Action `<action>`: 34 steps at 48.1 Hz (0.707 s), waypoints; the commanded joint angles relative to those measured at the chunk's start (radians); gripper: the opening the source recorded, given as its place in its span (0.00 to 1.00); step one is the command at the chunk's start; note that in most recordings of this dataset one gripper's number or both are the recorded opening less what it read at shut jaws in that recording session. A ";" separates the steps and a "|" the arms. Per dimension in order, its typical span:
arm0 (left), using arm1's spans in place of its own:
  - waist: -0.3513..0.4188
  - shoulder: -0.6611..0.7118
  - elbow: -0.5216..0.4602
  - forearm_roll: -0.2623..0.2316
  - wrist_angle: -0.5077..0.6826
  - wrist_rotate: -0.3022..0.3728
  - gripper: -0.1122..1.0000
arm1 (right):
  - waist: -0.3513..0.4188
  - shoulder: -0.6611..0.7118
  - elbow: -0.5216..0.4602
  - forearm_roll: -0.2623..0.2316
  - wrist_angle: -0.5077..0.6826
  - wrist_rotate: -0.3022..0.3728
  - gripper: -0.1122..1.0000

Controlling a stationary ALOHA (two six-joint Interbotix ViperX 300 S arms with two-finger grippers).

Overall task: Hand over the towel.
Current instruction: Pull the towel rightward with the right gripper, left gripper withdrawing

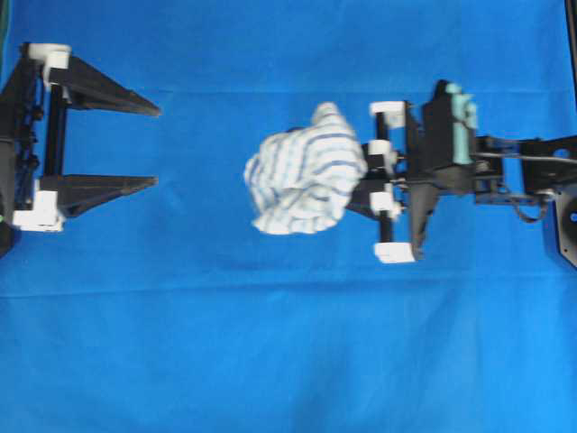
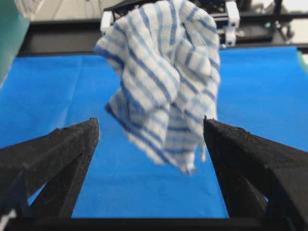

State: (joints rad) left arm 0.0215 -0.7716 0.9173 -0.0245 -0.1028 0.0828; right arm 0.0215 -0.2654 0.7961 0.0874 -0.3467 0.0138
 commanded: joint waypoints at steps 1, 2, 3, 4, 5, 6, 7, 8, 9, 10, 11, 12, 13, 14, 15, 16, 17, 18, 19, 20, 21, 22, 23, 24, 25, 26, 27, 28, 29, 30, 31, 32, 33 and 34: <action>-0.003 -0.011 -0.005 -0.002 -0.003 -0.002 0.92 | 0.002 -0.052 0.012 0.006 -0.005 0.002 0.14; -0.003 -0.012 -0.003 -0.002 -0.003 -0.002 0.92 | 0.002 -0.055 0.017 0.006 -0.005 0.002 0.14; -0.003 -0.012 -0.003 -0.002 -0.005 -0.002 0.92 | 0.002 -0.060 0.018 0.006 -0.005 0.002 0.14; -0.003 -0.011 -0.003 -0.002 -0.003 -0.002 0.92 | 0.002 -0.061 0.020 0.008 -0.005 0.002 0.14; -0.003 -0.011 -0.002 -0.002 -0.003 -0.002 0.92 | 0.002 -0.061 0.020 0.006 -0.005 0.002 0.14; -0.003 -0.009 -0.002 -0.002 -0.005 -0.002 0.92 | 0.002 -0.061 0.020 0.006 -0.003 0.002 0.14; -0.003 -0.009 -0.003 -0.002 -0.005 -0.002 0.92 | 0.002 -0.061 0.020 0.006 -0.003 0.002 0.14; -0.003 -0.008 -0.003 -0.002 -0.003 -0.002 0.92 | 0.000 -0.061 0.018 0.006 -0.003 0.002 0.14; -0.003 -0.008 -0.002 -0.002 -0.005 -0.002 0.92 | 0.000 -0.060 0.018 0.008 -0.003 0.000 0.14; -0.003 -0.008 -0.002 -0.002 -0.005 -0.002 0.92 | -0.003 -0.058 0.018 0.006 -0.003 0.000 0.14; -0.003 -0.006 -0.002 -0.002 -0.003 -0.002 0.92 | -0.006 -0.055 0.015 0.006 0.000 0.000 0.14; -0.003 -0.006 -0.002 -0.002 -0.003 -0.002 0.92 | -0.009 -0.054 0.011 0.006 0.005 0.000 0.14; -0.003 -0.006 -0.003 -0.002 -0.005 -0.002 0.92 | -0.015 -0.049 0.008 0.006 0.014 0.000 0.14; -0.003 -0.006 -0.002 -0.002 -0.005 -0.002 0.92 | -0.021 -0.044 0.003 0.008 0.025 0.000 0.14; -0.003 -0.006 -0.003 -0.002 -0.005 -0.002 0.92 | -0.028 -0.038 -0.002 0.006 0.037 0.000 0.14; -0.003 -0.006 -0.002 -0.002 -0.005 -0.002 0.92 | -0.037 -0.032 -0.008 0.006 0.054 0.000 0.14; -0.003 -0.006 -0.003 -0.002 -0.005 -0.002 0.92 | -0.044 -0.025 -0.014 0.006 0.071 -0.002 0.14; -0.003 -0.006 -0.002 -0.002 -0.003 -0.002 0.92 | -0.054 -0.017 -0.020 0.006 0.091 0.000 0.14; -0.003 -0.006 -0.002 -0.002 -0.003 -0.002 0.92 | -0.063 -0.006 -0.029 0.006 0.114 -0.002 0.14; -0.003 -0.006 -0.002 -0.002 -0.005 -0.002 0.92 | -0.071 0.005 -0.038 0.006 0.138 0.000 0.14; -0.003 -0.005 -0.002 -0.002 -0.003 -0.002 0.92 | -0.080 0.015 -0.049 0.008 0.164 -0.002 0.14; -0.003 -0.005 -0.002 -0.002 -0.003 -0.002 0.92 | -0.089 0.028 -0.060 0.006 0.189 -0.002 0.14; -0.003 -0.005 -0.002 -0.002 -0.003 -0.002 0.92 | -0.097 0.041 -0.071 0.006 0.213 -0.002 0.14; -0.003 -0.005 0.000 -0.002 -0.003 -0.002 0.92 | -0.103 0.055 -0.083 0.006 0.236 -0.002 0.14; -0.003 -0.005 0.000 -0.002 -0.005 -0.002 0.92 | -0.110 0.071 -0.094 0.006 0.259 -0.002 0.14; -0.003 -0.005 0.000 -0.002 -0.005 -0.002 0.92 | -0.117 0.084 -0.103 0.006 0.281 -0.002 0.14; -0.003 -0.005 0.002 -0.002 -0.005 -0.002 0.92 | -0.123 0.103 -0.114 0.006 0.299 -0.002 0.14; -0.003 -0.003 0.002 -0.002 -0.005 -0.002 0.92 | -0.127 0.121 -0.123 0.006 0.318 -0.002 0.14; -0.003 -0.003 0.003 -0.002 -0.003 -0.002 0.92 | -0.130 0.137 -0.133 0.006 0.334 -0.002 0.14; -0.003 -0.003 0.003 -0.002 -0.003 -0.002 0.92 | -0.133 0.156 -0.143 0.006 0.350 -0.002 0.14; -0.003 -0.003 0.003 -0.002 -0.003 -0.002 0.92 | -0.137 0.175 -0.150 0.005 0.364 -0.002 0.14; -0.003 -0.003 0.005 -0.002 -0.003 -0.002 0.92 | -0.137 0.192 -0.158 0.005 0.379 -0.003 0.14; -0.003 -0.003 0.005 -0.002 -0.005 -0.002 0.92 | -0.137 0.222 -0.169 0.005 0.397 -0.005 0.14; -0.003 -0.003 0.006 -0.002 -0.003 -0.002 0.92 | -0.138 0.241 -0.175 0.005 0.408 -0.005 0.14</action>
State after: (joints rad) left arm 0.0199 -0.7731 0.9342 -0.0245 -0.1012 0.0828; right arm -0.1135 -0.0813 0.6719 0.0905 0.0107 0.0107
